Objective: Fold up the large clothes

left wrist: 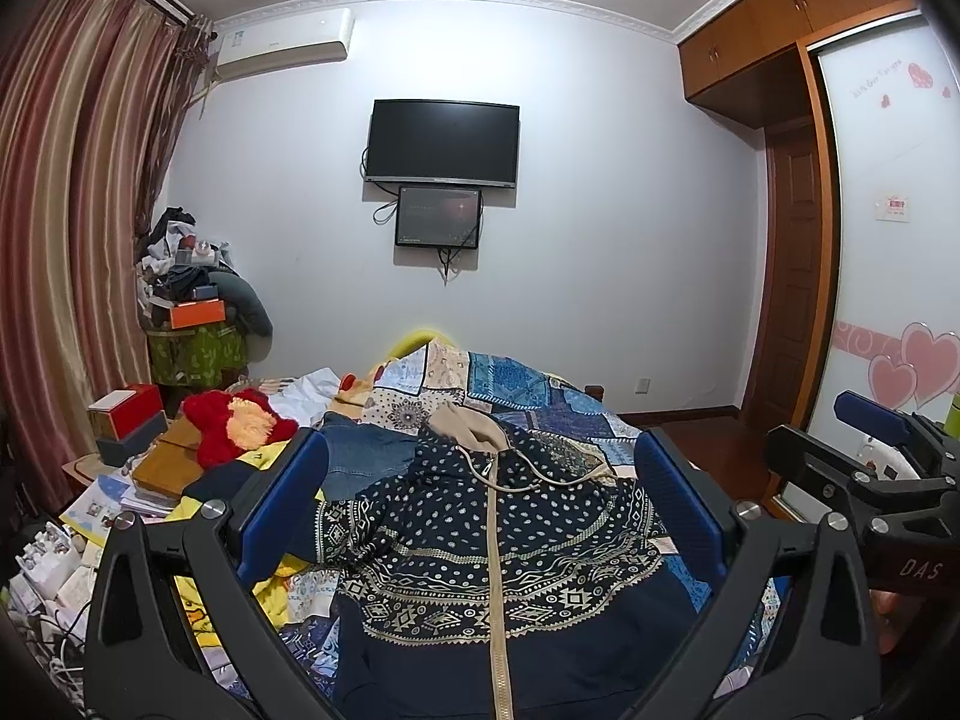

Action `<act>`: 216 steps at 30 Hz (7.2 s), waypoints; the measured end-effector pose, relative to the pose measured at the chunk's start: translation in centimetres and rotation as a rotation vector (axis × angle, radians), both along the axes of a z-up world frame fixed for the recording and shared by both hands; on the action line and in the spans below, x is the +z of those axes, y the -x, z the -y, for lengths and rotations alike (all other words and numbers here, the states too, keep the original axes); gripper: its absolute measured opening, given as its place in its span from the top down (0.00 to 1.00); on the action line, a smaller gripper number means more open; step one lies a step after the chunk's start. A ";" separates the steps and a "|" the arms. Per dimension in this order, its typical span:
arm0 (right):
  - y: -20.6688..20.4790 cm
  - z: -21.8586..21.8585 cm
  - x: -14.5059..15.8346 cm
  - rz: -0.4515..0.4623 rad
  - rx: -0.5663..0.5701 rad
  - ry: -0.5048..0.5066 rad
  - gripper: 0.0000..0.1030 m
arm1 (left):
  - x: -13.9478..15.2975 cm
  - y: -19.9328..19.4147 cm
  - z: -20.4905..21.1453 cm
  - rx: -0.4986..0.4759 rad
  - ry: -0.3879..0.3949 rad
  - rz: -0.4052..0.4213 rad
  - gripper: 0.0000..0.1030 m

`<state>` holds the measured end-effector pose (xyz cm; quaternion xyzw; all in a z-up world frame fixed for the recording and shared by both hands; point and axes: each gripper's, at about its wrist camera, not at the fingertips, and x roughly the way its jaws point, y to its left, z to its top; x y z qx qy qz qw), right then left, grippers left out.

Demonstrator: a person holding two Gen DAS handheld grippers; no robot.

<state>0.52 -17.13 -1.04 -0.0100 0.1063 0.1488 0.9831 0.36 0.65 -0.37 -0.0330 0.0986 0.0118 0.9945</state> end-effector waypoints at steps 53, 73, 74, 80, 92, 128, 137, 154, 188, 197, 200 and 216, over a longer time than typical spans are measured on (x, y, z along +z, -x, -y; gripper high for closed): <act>-1.6 -1.2 -1.5 -0.047 -0.017 0.015 0.00 | -1.5 -2.1 -1.3 -0.006 0.007 -0.040 0.00; -20.5 -4.1 -5.2 -0.224 -0.047 0.087 0.00 | -7.9 -16.5 -14.1 0.178 0.026 -0.156 0.00; -22.0 -4.6 -5.7 -0.236 -0.044 0.101 0.00 | -8.7 -17.1 -14.5 0.174 0.036 -0.168 0.00; -29.5 -7.3 -9.6 -0.304 -0.007 0.165 0.00 | -17.5 -21.8 -21.4 0.184 0.157 -0.379 0.00; -39.0 -11.9 -20.1 -0.499 0.060 0.317 0.00 | -27.3 -27.1 -32.8 0.279 0.402 -0.594 0.12; -36.9 -3.9 -15.9 -0.561 0.059 0.126 0.00 | -4.8 -37.4 -20.4 0.223 -0.050 -0.214 0.98; -35.3 1.8 -14.9 -0.561 0.005 0.080 0.00 | -9.5 -42.3 -5.2 -0.065 -0.139 -0.359 0.98; -34.5 4.0 -17.4 -0.656 -0.018 0.142 0.00 | -26.5 -38.9 5.6 -0.394 -0.185 -0.857 0.88; -44.1 -18.1 -28.7 -0.782 0.267 0.463 0.57 | -33.0 -37.9 -17.5 -0.049 -0.007 -0.933 0.28; -44.2 -11.7 -23.9 -0.716 0.167 0.302 0.91 | -29.2 -37.7 -15.8 -0.012 -0.146 -0.885 0.29; -43.3 -8.7 -21.2 -0.676 0.135 0.215 0.91 | -25.6 -37.5 -15.1 -0.021 -0.148 -0.812 0.29; -41.4 5.7 -23.1 -0.792 -0.013 -0.016 0.92 | -26.7 -41.2 -4.2 -0.174 -0.107 -0.890 0.29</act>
